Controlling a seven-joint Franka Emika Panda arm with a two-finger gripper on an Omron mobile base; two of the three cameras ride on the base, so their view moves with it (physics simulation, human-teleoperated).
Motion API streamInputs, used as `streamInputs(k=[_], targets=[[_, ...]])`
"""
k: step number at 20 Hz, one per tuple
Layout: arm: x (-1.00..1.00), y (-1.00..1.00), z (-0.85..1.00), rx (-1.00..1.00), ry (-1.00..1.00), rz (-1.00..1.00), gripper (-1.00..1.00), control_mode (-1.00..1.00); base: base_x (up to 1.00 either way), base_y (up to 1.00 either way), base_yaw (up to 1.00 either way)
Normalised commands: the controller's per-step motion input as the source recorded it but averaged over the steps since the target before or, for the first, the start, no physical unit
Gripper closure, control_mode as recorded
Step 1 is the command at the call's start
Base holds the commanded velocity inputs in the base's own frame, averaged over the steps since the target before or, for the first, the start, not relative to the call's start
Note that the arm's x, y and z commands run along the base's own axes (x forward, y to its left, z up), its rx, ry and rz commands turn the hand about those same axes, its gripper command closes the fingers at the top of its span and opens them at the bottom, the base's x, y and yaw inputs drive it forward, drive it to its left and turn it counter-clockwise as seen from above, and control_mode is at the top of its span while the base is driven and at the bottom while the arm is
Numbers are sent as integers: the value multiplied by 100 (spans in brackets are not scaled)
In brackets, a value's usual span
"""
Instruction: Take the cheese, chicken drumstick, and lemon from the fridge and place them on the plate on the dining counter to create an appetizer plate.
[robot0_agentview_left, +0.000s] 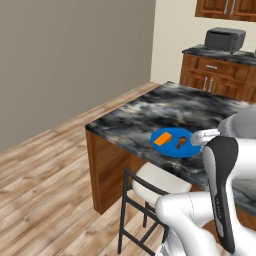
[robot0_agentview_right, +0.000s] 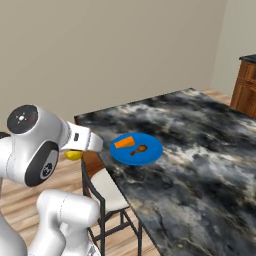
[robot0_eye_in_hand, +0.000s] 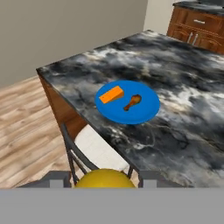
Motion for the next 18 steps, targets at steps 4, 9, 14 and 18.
streamInputs(k=[4, 9, 14, 18], targets=[[44, 0, 0, 0, -23, -15, 100, -100, 0, 0, 0], [45, -4, 0, 0, -22, -14, 100, -100, 0, 0, 0], [51, -19, 0, 0, -5, -15, 100, -100, 0, 0, 0], [63, -26, -1, 0, 0, -14, 100, -100, 0, 0, 0]])
